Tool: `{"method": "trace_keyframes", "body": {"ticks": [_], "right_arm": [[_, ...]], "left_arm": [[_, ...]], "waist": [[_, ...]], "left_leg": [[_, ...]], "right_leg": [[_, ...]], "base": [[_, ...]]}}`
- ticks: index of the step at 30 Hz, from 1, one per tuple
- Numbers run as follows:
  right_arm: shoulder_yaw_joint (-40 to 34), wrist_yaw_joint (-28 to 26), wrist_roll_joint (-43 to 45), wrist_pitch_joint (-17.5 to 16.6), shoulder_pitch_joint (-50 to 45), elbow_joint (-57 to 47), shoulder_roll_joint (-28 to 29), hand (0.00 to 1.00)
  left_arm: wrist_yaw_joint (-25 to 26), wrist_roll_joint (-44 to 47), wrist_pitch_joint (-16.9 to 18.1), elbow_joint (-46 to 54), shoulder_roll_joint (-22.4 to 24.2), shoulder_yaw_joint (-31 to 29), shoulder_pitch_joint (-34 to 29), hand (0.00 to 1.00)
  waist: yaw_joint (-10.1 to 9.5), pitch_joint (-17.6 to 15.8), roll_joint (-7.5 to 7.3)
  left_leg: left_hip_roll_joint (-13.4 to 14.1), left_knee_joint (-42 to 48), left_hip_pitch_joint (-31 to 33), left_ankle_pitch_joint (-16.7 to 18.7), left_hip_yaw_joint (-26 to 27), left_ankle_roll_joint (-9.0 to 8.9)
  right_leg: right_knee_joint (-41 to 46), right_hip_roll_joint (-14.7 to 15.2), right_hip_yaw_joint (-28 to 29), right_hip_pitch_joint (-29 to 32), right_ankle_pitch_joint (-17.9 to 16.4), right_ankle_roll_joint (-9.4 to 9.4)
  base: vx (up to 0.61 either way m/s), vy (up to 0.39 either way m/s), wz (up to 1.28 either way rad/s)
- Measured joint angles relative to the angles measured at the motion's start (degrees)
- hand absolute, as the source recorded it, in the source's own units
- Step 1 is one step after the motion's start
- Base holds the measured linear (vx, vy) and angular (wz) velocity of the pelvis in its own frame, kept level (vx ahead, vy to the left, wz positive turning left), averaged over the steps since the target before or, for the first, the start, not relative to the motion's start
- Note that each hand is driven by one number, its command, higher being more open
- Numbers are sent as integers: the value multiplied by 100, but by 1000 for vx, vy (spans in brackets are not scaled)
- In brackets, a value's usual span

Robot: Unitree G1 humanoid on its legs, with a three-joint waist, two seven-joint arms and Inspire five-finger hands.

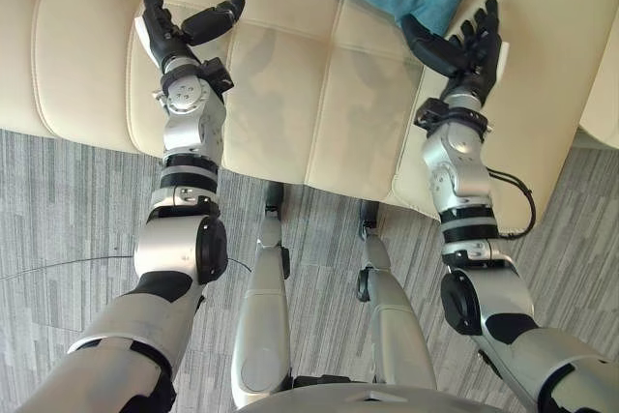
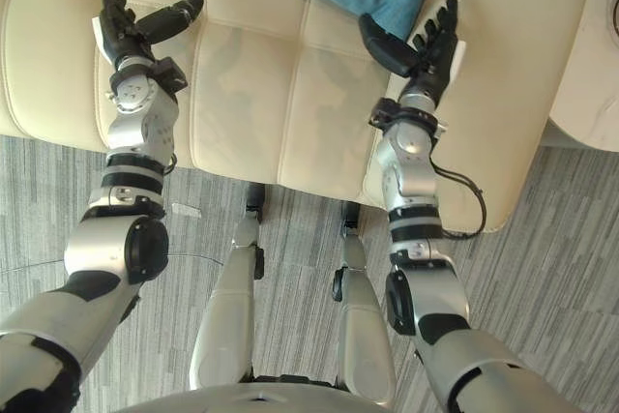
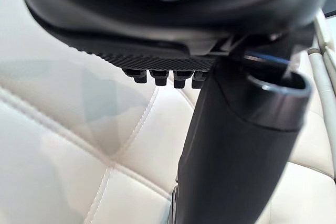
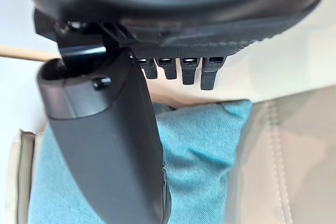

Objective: Pick up cushions and gather them together orderly.

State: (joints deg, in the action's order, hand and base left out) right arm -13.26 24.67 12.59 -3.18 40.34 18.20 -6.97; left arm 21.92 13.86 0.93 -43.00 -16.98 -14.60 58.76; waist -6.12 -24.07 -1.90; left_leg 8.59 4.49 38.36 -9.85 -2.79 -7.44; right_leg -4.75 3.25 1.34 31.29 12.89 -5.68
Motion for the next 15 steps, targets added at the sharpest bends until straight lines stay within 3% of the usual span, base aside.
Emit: {"method": "trace_keyframes", "body": {"ticks": [6,10,15], "right_arm": [[-465,102,-35,-122,-915,-958,-253,100],[-464,-31,-244,-204,-1756,-1591,-247,100],[-303,-579,-292,-344,-3249,-2372,-69,100]], "left_arm": [[-81,-2,116,829,-133,83,-638,100],[-212,8,333,1708,-80,301,-1695,100],[-581,28,639,2722,929,364,-3687,100]], "waist": [[-7,1,-1],[2,9,1],[8,256,26]], "left_leg": [[2,-32,-313,1,-1,0],[27,-105,-749,43,21,-13],[-19,-258,-1303,113,31,6]], "right_leg": [[58,-3,-25,-271,-65,76],[232,-23,-25,-584,-256,101],[705,-1,-90,-861,-678,114]], "base": [[125,34,1],[136,16,-1],[155,-4,8]]}}
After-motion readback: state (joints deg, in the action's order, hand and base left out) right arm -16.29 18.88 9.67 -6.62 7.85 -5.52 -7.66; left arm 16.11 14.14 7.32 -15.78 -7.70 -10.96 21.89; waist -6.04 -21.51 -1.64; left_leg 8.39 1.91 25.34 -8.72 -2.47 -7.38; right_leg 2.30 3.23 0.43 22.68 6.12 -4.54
